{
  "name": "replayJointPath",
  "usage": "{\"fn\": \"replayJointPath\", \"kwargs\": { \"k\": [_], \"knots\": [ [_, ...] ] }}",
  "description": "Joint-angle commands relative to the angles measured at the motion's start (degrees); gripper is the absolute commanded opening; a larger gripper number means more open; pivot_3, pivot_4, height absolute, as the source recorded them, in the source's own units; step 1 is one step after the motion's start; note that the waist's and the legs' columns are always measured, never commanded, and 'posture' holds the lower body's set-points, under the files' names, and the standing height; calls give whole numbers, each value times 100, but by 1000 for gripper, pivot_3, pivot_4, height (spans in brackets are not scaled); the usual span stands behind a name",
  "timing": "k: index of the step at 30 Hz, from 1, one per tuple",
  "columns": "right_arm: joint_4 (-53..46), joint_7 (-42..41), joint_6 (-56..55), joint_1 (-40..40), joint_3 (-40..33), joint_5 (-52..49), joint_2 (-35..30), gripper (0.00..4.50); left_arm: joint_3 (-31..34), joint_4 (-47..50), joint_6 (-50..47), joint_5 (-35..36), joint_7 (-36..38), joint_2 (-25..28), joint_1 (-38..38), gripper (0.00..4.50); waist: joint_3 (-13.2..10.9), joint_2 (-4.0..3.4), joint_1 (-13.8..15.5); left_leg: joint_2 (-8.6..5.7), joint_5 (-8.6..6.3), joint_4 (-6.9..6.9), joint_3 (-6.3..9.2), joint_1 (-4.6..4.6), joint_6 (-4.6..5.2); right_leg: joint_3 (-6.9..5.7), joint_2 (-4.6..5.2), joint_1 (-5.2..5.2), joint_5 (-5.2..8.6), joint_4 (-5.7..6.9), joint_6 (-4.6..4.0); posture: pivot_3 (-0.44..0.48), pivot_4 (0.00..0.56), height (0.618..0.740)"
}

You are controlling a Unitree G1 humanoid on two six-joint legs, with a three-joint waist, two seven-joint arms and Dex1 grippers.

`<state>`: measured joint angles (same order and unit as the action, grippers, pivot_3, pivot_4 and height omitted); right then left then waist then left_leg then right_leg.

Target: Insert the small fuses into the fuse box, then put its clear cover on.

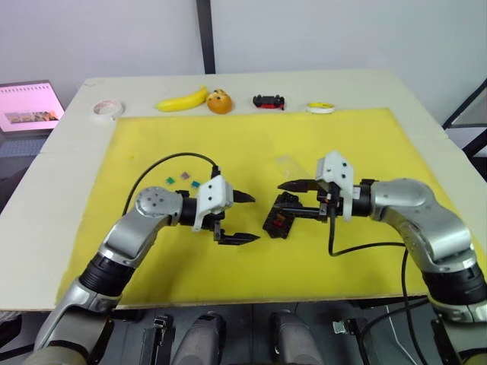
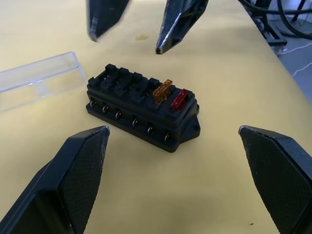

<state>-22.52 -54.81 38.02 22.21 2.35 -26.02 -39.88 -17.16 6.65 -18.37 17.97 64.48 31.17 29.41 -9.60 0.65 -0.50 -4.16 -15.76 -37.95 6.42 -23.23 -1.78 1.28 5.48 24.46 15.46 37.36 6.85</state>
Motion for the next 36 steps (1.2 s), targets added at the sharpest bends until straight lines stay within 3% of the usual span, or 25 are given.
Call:
{"fn": "replayJointPath", "kwargs": {
  "k": [1,2,3,15,18,21,36],
  "knots": [
    [-531,372,72,-298,-151,-128,121,537,86,9,152,-10,65,-54,135,4500,1,-1,1,0,0,-1,0,0,0,0,0,0,0,1,0,0,150,740],
    [-616,469,87,-398,-147,-120,156,56,76,-8,173,-21,85,-61,144,4500,1,-1,-2,-1,-1,-2,0,0,1,0,0,0,0,2,0,0,150,740],
    [-676,553,99,-469,-143,-112,185,16,67,-25,193,-29,104,-65,150,4500,1,-1,-6,-1,-1,-2,-1,0,2,0,0,0,0,2,0,0,150,740],
    [-1085,1035,295,-855,-248,-155,79,16,45,-45,238,-100,204,-128,174,4500,1,-1,-6,-2,-13,-6,-1,1,23,0,0,0,0,7,0,0,150,740],
    [-1270,1106,461,-953,-360,-257,-3,828,48,-32,252,-117,207,-136,168,4500,1,-1,-7,-2,-14,-6,-1,1,25,0,0,0,0,8,0,0,150,740],
    [-1378,1274,592,-1021,-414,-269,-32,2235,57,-34,253,-121,208,-148,173,4500,1,-1,-5,-2,-16,-6,-1,1,28,0,0,0,0,8,0,0,150,740],
    [-1284,1634,793,-1075,-264,-283,79,2235,63,-44,231,-124,208,-162,188,4500,1,-1,-8,-2,-16,-7,-1,1,28,0,-1,-1,0,9,0,0,150,740]
  ]
}}
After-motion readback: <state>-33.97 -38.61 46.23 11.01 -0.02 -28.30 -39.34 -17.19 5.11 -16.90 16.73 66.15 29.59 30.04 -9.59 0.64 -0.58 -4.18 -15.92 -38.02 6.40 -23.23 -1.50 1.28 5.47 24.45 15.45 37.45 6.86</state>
